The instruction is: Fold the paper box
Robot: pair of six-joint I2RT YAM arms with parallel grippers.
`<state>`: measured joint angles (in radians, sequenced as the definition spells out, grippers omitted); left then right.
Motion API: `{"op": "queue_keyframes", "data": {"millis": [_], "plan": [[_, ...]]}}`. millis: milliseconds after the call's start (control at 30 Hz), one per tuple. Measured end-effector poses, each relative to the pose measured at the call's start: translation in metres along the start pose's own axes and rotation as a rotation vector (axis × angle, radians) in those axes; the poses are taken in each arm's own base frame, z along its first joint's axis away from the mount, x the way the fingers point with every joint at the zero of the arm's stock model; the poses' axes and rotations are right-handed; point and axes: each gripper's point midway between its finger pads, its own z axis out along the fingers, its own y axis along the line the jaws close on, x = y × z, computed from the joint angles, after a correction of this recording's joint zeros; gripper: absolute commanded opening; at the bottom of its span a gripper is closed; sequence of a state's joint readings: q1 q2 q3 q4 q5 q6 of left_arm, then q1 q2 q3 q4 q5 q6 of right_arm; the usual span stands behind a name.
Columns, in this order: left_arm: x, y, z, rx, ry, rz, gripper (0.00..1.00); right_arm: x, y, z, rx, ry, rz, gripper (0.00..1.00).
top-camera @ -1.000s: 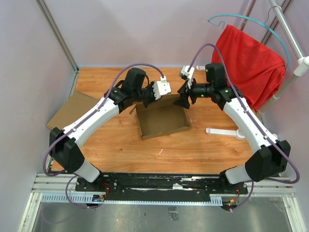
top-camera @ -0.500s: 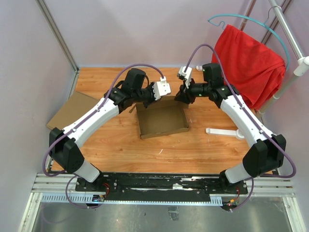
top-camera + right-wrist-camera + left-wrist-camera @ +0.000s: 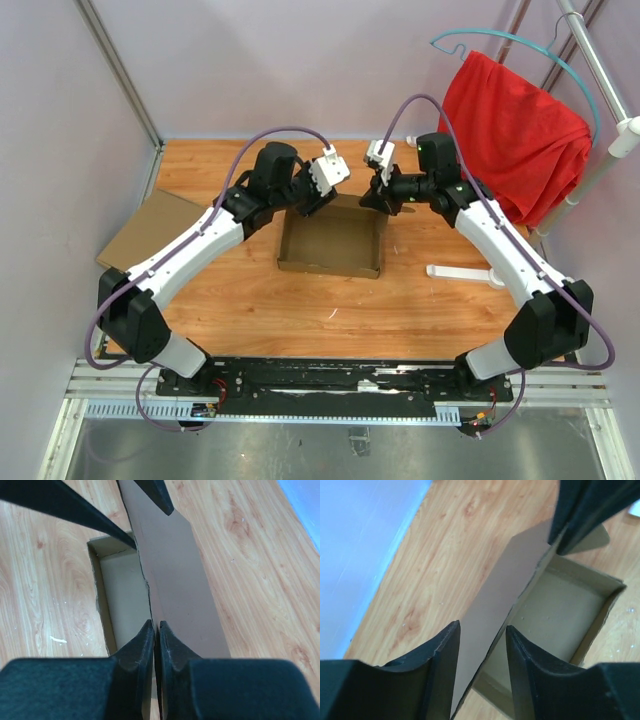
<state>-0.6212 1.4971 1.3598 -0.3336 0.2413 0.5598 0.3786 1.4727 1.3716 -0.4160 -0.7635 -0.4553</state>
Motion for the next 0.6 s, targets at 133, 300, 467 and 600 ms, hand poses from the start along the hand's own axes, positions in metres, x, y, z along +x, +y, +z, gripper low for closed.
{"op": "queue_keyframes", "data": {"millis": [133, 300, 467, 600], "plan": [[-0.002, 0.015, -0.001, -0.101, 0.002, -0.079, 0.46, -0.005, -0.002, -0.002, 0.019, -0.026, -0.044, 0.03], [0.001, 0.034, -0.009, -0.280, -0.030, -0.213, 0.47, -0.018, -0.011, -0.002, 0.038, -0.053, -0.104, 0.02], [0.004, 0.064, -0.035, -0.441, -0.124, -0.429, 0.59, -0.042, -0.023, 0.001, 0.034, -0.099, -0.147, 0.01], [0.015, 0.101, -0.087, -0.664, -0.248, -0.575, 0.70, -0.040, -0.036, 0.001, 0.036, -0.088, -0.122, 0.01]]}}
